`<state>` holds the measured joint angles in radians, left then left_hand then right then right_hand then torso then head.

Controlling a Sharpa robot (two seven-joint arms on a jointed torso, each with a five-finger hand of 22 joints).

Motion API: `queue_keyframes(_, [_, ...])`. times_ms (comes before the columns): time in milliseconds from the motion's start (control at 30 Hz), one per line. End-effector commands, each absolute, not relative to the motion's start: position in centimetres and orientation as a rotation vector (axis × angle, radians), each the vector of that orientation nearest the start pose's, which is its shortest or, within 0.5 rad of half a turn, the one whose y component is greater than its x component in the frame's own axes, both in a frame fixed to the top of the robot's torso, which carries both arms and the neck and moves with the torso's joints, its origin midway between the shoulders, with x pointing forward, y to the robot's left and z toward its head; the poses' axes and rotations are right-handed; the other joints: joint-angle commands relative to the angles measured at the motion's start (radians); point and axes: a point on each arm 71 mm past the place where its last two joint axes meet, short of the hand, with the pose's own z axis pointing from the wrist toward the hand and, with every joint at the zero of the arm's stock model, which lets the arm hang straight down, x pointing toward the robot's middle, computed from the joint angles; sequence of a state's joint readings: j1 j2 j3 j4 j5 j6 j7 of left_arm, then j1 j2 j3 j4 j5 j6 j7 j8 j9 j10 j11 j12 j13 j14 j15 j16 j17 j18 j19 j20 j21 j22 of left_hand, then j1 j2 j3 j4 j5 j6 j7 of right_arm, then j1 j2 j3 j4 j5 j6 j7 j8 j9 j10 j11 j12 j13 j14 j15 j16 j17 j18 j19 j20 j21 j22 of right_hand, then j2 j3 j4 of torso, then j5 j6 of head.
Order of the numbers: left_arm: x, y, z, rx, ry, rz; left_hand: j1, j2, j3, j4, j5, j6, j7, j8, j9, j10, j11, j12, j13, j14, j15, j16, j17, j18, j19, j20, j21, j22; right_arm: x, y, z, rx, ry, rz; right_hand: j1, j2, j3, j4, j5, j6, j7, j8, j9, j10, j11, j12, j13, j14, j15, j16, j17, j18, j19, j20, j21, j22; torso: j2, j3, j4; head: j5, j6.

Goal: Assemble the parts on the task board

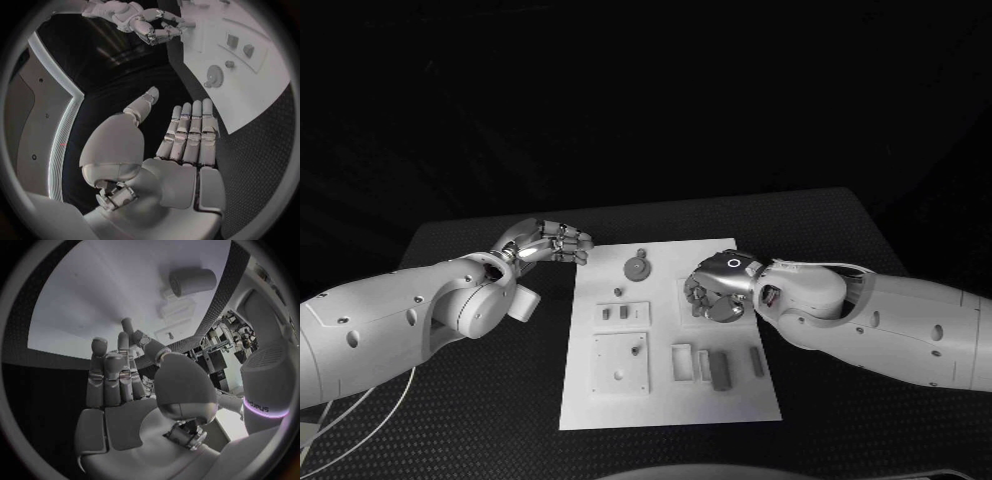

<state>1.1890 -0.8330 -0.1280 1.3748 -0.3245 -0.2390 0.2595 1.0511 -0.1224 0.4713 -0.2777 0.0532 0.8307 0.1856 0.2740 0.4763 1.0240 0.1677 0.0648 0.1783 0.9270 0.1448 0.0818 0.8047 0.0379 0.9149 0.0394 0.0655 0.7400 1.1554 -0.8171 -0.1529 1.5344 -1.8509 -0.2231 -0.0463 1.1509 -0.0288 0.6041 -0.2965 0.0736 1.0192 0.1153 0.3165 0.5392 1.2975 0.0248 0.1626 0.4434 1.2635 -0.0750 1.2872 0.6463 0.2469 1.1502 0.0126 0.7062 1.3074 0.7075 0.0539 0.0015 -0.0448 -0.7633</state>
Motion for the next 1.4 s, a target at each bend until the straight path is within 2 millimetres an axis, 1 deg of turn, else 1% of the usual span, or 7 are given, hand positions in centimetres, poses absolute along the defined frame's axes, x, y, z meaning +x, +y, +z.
queue_keyframes(33, [49.7, 24.1, -22.7, -0.855, 1.692, -1.282, -0.005, 0.004, 0.002, 0.001, -0.001, 0.0, 0.007, 0.005, 0.001, 0.0, 0.006, 0.003, -0.002, 0.003, 0.004, 0.002, -0.002, 0.02, 0.0, 0.009, 0.005, -0.002, 44.6, -17.5, -24.1, -0.672, 1.674, 0.535, 0.009, 0.001, -0.004, 0.001, 0.003, 0.028, -0.012, 0.017, 0.027, 0.008, 0.002, 0.007, 0.001, 0.001, -0.009, -0.002, 0.001, 0.015, 0.0, -0.007, 0.001, 0.02, 0.0, -0.0007, 0.0002, 0.0, -0.002])
queue_keyframes(333, [49.8, 24.0, -22.7, -0.855, 1.693, -1.282, -0.006, 0.004, 0.002, 0.001, -0.001, -0.001, 0.008, 0.005, 0.001, 0.0, 0.006, 0.003, -0.003, 0.003, 0.004, 0.002, -0.002, 0.02, 0.0, 0.009, 0.005, -0.002, 44.5, -17.3, -21.9, -0.667, 1.639, 0.55, 0.01, -0.001, -0.004, 0.001, 0.003, 0.03, -0.013, 0.018, 0.029, 0.01, 0.001, 0.008, 0.002, 0.001, -0.01, -0.002, 0.002, 0.015, 0.001, -0.007, 0.001, 0.019, 0.0, -0.0007, 0.0004, 0.0, -0.004])
queue_keyframes(567, [49.8, 24.0, -22.7, -0.854, 1.69, -1.281, -0.006, 0.004, 0.002, 0.001, -0.001, -0.001, 0.008, 0.005, 0.001, 0.001, 0.006, 0.003, -0.003, 0.003, 0.004, 0.002, -0.003, 0.02, 0.0, 0.009, 0.005, -0.002, 43.9, -16.2, -21.0, -0.647, 1.638, 0.614, 0.01, -0.001, -0.004, 0.001, 0.003, 0.03, -0.013, 0.019, 0.029, 0.01, 0.001, 0.008, 0.003, 0.001, -0.01, -0.002, 0.002, 0.015, 0.001, -0.007, 0.001, 0.019, 0.0, -0.001, 0.0003, 0.005, -0.004])
queue_keyframes(800, [50.0, 24.2, -22.8, -0.863, 1.684, -1.278, -0.007, 0.004, 0.002, 0.001, -0.001, -0.001, 0.008, 0.005, 0.001, 0.001, 0.006, 0.003, -0.004, 0.003, 0.004, 0.002, -0.003, 0.021, 0.0, 0.01, 0.005, -0.003, 43.1, -14.1, -20.7, -0.642, 1.625, 0.707, 0.01, 0.0, -0.004, 0.001, 0.003, 0.03, -0.013, 0.019, 0.03, 0.01, 0.001, 0.008, 0.003, 0.001, -0.011, -0.003, 0.002, 0.015, 0.001, -0.007, 0.001, 0.019, 0.001, -0.0007, 0.0011, 0.025, -0.01])
queue_keyframes(1000, [50.1, 24.2, -22.8, -0.863, 1.68, -1.277, -0.007, 0.004, 0.001, 0.001, -0.001, -0.001, 0.008, 0.005, 0.001, 0.001, 0.006, 0.003, -0.004, 0.003, 0.004, 0.002, -0.004, 0.021, 0.0, 0.01, 0.005, -0.003, 42.4, -12.2, -20.7, -0.659, 1.616, 0.764, 0.01, 0.001, -0.003, 0.001, 0.004, 0.029, -0.013, 0.018, 0.03, 0.01, 0.0, 0.008, 0.003, 0.0, -0.011, -0.003, 0.002, 0.015, 0.001, -0.007, 0.001, 0.019, 0.001, -0.0019, 0.0018, 0.035, -0.01])
queue_keyframes(1267, [50.2, 24.3, -22.8, -0.867, 1.676, -1.274, -0.008, 0.004, 0.001, 0.001, -0.001, -0.001, 0.008, 0.005, 0.001, 0.001, 0.006, 0.003, -0.005, 0.002, 0.004, 0.002, -0.004, 0.021, 0.0, 0.01, 0.005, -0.003, 41.2, -9.5, -22.1, -0.685, 1.628, 0.839, 0.01, 0.003, -0.002, 0.001, 0.004, 0.028, -0.013, 0.018, 0.031, 0.009, 0.0, 0.007, 0.003, 0.0, -0.011, -0.003, 0.002, 0.015, 0.001, -0.008, 0.001, 0.019, 0.001, -0.0022, 0.0021, 0.053, -0.013])
queue_keyframes(1400, [50.3, 24.2, -22.8, -0.869, 1.675, -1.272, -0.008, 0.004, 0.001, 0.001, -0.001, -0.001, 0.008, 0.005, 0.001, 0.002, 0.006, 0.003, -0.005, 0.002, 0.004, 0.002, -0.005, 0.021, 0.0, 0.01, 0.005, -0.004, 40.6, -8.4, -23.1, -0.691, 1.637, 0.87, 0.01, 0.004, -0.002, 0.001, 0.004, 0.028, -0.013, 0.018, 0.031, 0.009, 0.0, 0.007, 0.003, 0.0, -0.011, -0.004, 0.002, 0.015, 0.001, -0.008, 0.001, 0.019, 0.001, -0.0017, 0.0017, 0.073, -0.02])
